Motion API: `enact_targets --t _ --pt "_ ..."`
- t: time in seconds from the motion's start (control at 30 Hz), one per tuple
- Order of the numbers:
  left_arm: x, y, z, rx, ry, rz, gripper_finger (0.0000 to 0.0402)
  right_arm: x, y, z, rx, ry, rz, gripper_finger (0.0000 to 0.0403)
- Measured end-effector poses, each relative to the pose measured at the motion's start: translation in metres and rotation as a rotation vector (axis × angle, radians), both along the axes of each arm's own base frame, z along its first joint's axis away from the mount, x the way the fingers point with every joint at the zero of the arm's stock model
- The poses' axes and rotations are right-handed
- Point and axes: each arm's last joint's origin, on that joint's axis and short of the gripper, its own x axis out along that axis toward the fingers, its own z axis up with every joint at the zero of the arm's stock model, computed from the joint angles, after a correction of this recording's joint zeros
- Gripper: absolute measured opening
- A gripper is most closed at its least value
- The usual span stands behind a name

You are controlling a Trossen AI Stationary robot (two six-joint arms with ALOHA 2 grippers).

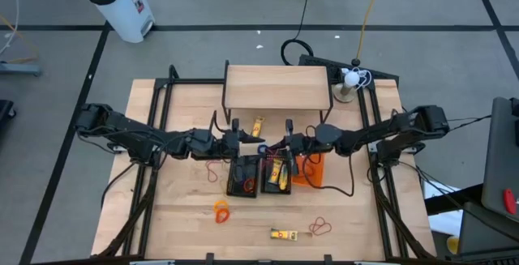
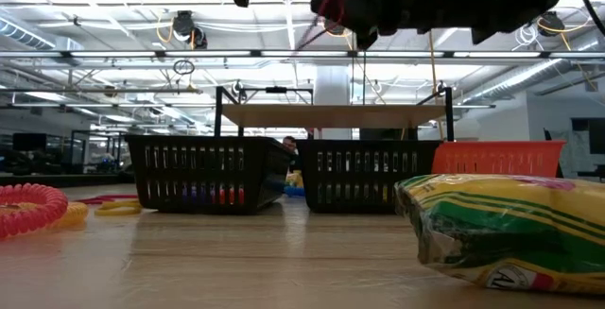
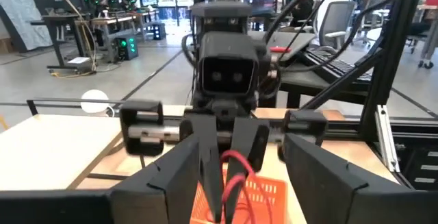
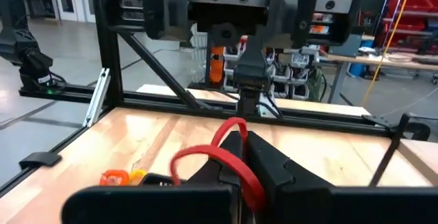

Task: Pick & Place Office Desk Supplies
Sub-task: Put the rubber band into the orange basket

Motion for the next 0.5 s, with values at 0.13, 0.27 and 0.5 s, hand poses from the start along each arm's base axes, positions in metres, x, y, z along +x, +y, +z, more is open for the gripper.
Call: enact_targets --t 0.13,0.27,0.5 --pt "0.000 0.000 0.000 0.016 0.002 0.002 0.0223 -0.015 -0.002 0.014 -0.015 0.058 -0.046 0.0000" --pt "0.000 0.000 -0.001 0.021 0.008 0.001 0.0220 -0.038 -0.005 0.028 -0.023 0.151 -0.138 0.0000" --pt "0.000 0.000 0.000 0.022 0.006 0.004 0.0222 -0.084 -0.012 0.041 0.091 0.324 -0.268 0.0000"
